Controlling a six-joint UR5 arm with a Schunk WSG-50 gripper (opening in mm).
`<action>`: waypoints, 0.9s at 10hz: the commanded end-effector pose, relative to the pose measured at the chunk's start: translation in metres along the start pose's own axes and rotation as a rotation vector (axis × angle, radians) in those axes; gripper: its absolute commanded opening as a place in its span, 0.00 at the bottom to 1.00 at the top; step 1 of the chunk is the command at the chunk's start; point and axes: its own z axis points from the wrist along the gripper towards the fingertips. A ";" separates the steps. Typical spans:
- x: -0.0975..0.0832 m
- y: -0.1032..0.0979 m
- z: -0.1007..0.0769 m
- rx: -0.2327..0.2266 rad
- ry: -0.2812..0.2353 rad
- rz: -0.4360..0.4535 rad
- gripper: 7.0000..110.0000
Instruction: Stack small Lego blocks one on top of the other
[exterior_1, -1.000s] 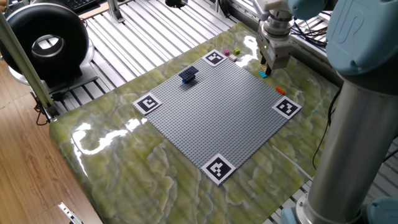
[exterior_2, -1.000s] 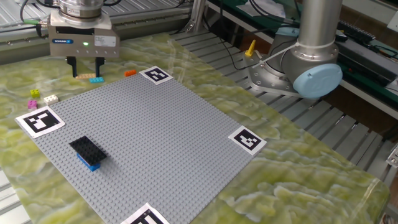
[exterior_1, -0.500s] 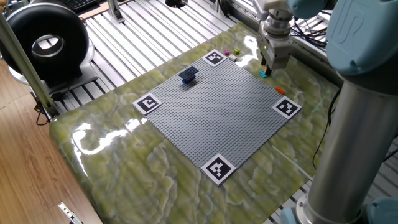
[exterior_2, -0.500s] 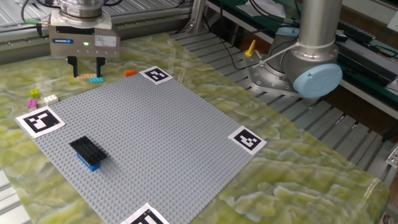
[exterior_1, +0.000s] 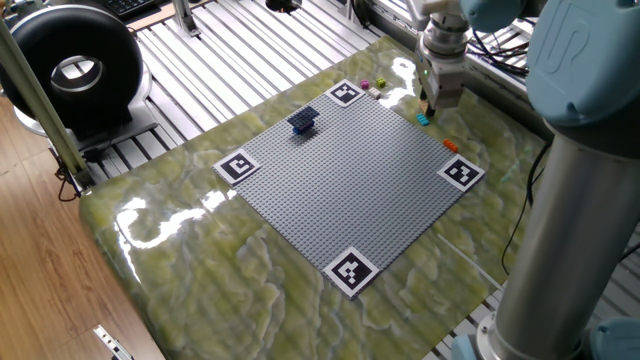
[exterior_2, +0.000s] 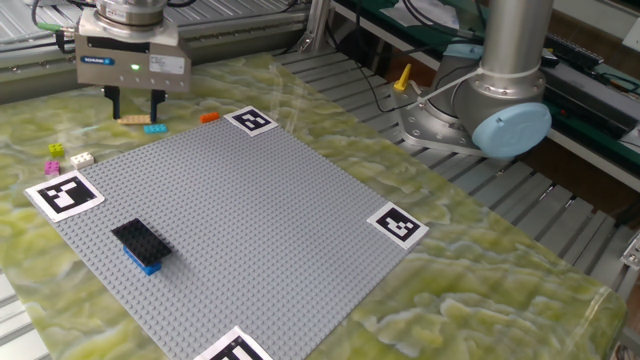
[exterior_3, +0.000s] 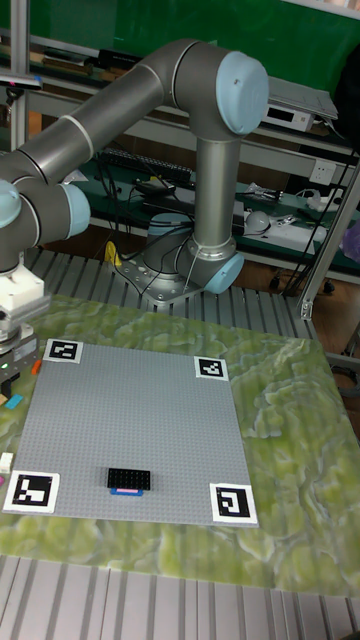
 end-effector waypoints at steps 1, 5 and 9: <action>-0.003 0.000 -0.013 0.010 0.001 0.061 0.00; -0.025 0.007 -0.026 -0.028 -0.064 0.160 0.00; -0.050 0.008 -0.048 -0.045 -0.107 0.294 0.00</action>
